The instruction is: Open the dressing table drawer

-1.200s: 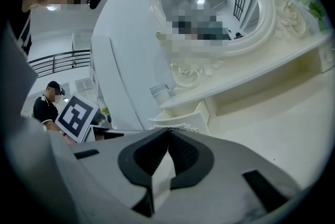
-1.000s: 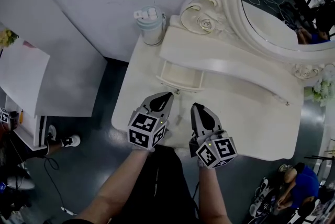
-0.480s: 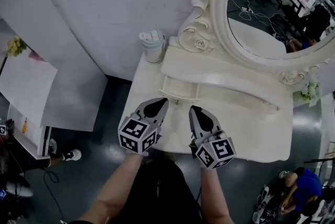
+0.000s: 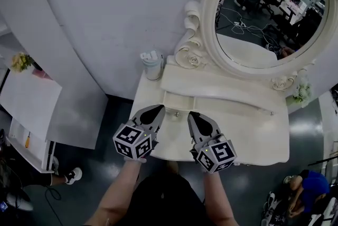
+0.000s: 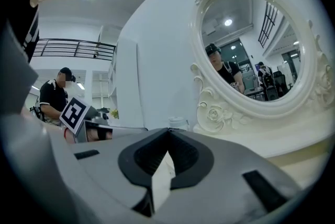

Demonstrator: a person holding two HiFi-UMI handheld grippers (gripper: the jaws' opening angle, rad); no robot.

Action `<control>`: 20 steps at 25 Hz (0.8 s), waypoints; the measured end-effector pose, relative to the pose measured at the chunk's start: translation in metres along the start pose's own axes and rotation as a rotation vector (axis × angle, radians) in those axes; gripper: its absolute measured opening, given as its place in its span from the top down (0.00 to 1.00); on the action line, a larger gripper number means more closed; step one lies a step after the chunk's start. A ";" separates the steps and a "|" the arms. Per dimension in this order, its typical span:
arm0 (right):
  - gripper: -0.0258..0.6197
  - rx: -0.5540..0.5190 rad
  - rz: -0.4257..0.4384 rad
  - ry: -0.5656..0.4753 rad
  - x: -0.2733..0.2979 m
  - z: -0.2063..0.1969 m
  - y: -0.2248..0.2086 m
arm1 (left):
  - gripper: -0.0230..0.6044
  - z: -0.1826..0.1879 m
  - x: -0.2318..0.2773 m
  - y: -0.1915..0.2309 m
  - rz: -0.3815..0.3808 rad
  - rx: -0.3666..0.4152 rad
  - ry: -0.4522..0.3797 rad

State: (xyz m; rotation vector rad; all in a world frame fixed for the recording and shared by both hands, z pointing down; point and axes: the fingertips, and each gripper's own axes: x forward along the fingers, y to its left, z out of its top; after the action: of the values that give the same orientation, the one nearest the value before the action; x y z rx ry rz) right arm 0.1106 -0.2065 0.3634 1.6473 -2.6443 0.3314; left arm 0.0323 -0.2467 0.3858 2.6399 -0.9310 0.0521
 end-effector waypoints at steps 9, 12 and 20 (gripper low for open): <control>0.96 -0.020 0.018 -0.033 -0.007 0.027 0.014 | 0.96 0.034 -0.010 -0.014 -0.045 -0.003 -0.043; 0.96 -0.023 0.019 -0.048 -0.010 0.036 0.017 | 0.96 0.043 -0.012 -0.019 -0.057 -0.003 -0.047; 0.96 -0.023 0.017 -0.088 -0.017 0.058 0.015 | 0.96 0.064 -0.018 -0.026 -0.071 0.006 -0.074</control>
State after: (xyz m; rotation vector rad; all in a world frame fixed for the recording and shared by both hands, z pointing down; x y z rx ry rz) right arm 0.1111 -0.1953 0.3022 1.6708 -2.7150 0.2333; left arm 0.0293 -0.2383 0.3152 2.6947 -0.8606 -0.0609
